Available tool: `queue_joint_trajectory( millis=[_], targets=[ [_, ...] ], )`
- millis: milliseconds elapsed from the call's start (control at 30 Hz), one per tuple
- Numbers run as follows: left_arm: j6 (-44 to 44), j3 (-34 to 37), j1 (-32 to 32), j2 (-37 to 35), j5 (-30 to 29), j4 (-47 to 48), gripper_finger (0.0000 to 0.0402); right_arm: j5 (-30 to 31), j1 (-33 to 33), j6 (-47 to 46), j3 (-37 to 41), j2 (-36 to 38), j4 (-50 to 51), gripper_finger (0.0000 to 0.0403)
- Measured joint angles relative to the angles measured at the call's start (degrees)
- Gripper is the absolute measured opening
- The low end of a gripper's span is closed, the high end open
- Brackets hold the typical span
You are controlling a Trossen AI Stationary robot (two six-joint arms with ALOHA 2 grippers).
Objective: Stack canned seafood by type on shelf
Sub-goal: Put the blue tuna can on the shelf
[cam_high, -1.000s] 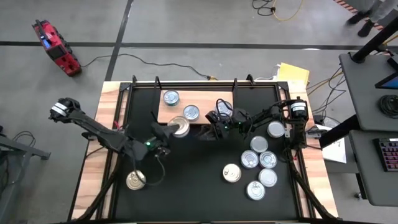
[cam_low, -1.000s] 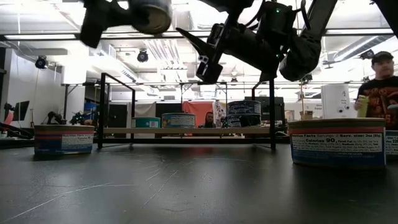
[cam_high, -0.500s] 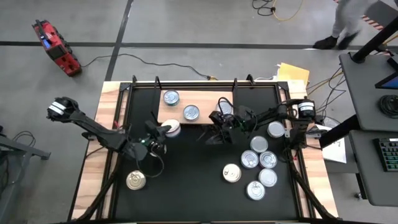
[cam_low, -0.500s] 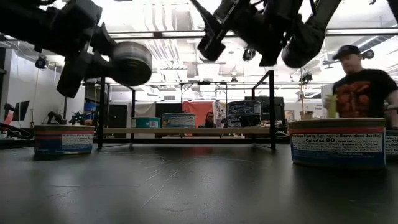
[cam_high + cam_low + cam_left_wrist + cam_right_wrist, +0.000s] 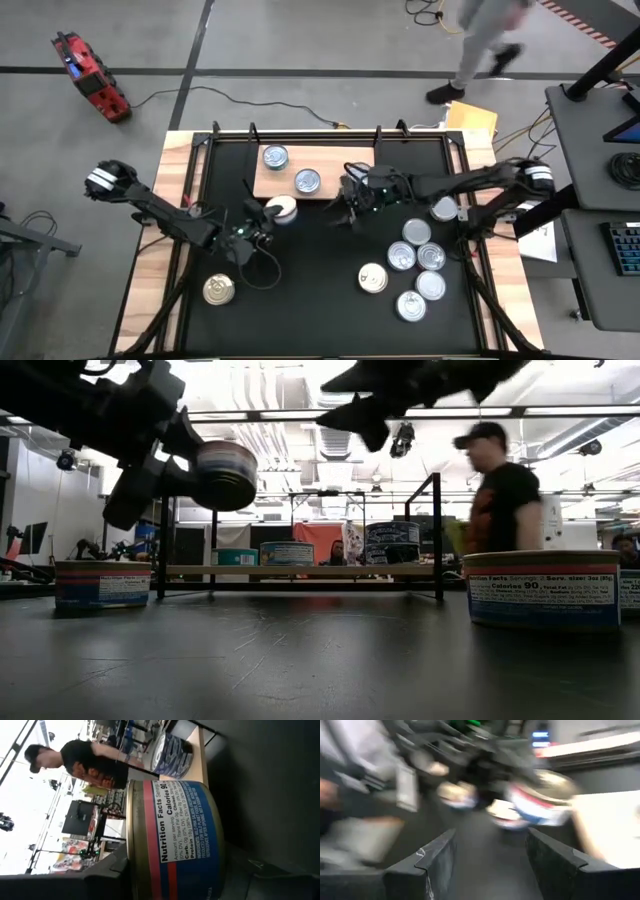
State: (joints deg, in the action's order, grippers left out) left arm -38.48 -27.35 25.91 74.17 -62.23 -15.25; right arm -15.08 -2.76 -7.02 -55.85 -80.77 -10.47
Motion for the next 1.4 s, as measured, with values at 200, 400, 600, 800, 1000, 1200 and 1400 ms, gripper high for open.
queue_joint_trajectory(
  millis=[200,400,600,800,1000,1200,1400],
  targets=[
    [-0.14,0.20,-0.22,-2.37,8.10,-1.37,0.0169,20.87,6.03,22.24,-1.82,1.79,8.43,0.0224],
    [0.04,-0.09,-0.46,-4.80,12.46,-3.41,0.0169,22.62,10.12,32.75,-1.84,-0.62,4.08,0.0224],
    [-0.11,-0.11,-0.48,-5.10,16.70,-8.32,0.0169,22.72,11.03,35.23,-1.84,-3.87,-1.47,0.0233],
    [0.58,-0.11,-0.48,-5.05,18.89,-10.39,0.0169,22.78,10.90,35.05,-1.84,-5.29,-4.53,0.0256],
    [1.55,-0.13,-0.52,-4.90,22.52,-14.65,0.0169,22.64,10.90,33.93,-1.84,-7.20,-8.35,0.0284],
    [1.53,-0.13,-0.52,-4.87,22.60,-15.23,0.0169,22.19,10.90,32.59,-3.72,-9.69,-8.56,0.0308],
    [1.27,-0.44,-0.52,-4.49,22.77,-15.62,0.0169,22.19,10.90,32.61,-8.31,-13.49,-7.08,0.0325]
  ],
)
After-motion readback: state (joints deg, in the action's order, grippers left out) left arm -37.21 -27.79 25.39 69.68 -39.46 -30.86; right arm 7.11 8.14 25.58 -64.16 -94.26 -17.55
